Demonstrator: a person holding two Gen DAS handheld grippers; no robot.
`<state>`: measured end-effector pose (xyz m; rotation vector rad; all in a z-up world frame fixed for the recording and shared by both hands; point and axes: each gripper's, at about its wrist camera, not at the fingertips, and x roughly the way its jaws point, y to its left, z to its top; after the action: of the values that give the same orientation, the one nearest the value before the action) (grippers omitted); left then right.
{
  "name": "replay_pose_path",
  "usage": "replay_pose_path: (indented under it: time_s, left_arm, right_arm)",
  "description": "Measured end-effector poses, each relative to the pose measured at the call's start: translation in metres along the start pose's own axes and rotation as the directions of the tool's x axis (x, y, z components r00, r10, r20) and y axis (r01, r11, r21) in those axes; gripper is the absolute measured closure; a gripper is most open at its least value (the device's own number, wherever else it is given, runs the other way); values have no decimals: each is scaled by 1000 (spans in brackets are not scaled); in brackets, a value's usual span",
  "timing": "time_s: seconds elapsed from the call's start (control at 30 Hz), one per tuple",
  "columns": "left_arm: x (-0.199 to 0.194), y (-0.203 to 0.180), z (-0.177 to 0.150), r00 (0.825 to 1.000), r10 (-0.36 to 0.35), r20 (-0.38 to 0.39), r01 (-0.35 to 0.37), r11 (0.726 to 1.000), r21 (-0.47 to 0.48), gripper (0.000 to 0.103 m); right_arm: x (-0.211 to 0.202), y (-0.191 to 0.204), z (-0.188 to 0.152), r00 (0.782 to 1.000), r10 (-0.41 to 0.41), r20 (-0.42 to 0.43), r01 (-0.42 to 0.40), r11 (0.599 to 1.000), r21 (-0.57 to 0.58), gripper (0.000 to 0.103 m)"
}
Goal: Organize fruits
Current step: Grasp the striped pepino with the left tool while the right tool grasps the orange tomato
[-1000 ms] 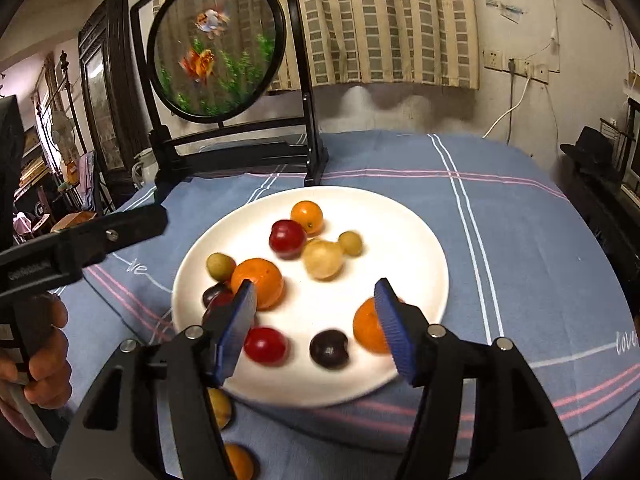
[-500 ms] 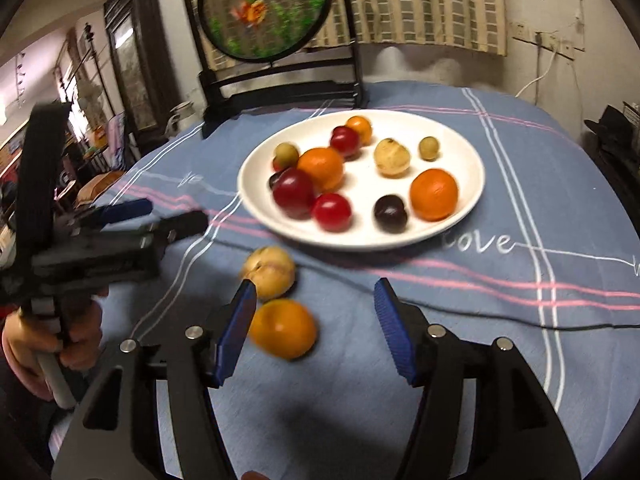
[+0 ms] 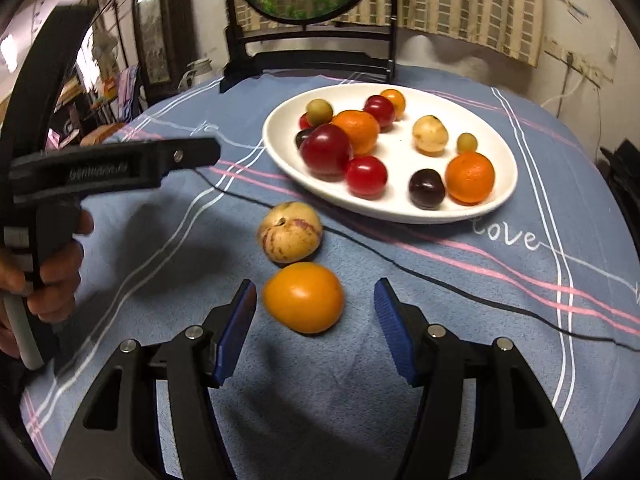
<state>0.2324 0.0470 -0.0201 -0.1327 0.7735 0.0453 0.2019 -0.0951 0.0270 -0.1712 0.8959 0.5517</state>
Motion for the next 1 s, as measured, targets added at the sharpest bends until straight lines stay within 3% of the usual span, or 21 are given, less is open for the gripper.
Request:
replay_pose_path:
  time_s: [0.2, 0.43, 0.57, 0.67, 0.83, 0.9, 1.0]
  left_arm:
    - [-2, 2, 1, 1000, -6, 3, 6, 1000, -12, 3]
    - [0, 2, 0, 1000, 1, -4, -2, 1000, -10, 3]
    - [0, 1, 0, 1000, 4, -10, -4, 1000, -10, 3]
    - [1, 2, 0, 1000, 11, -7, -11, 1000, -11, 3]
    - [2, 2, -1, 1000, 5, -16, -5, 1000, -12, 3]
    - [2, 0, -1, 1000, -5, -18, 5, 1000, -5, 3]
    - [0, -10, -5, 997, -76, -30, 77, 997, 28, 3]
  right_arm:
    - [8, 12, -1, 999, -40, -11, 39, 997, -67, 42]
    - [14, 7, -1, 998, -60, -32, 59, 998, -38, 42]
    - [17, 9, -1, 997, -64, -48, 62, 997, -45, 60]
    - [16, 10, -3, 996, -73, -43, 71, 996, -52, 60]
    - [-2, -16, 2, 1000, -21, -7, 22, 997, 76, 60]
    - [-13, -32, 5, 999, -42, 24, 38, 989, 140, 60]
    - [-22, -51, 5, 996, -85, 41, 75, 975, 210, 60]
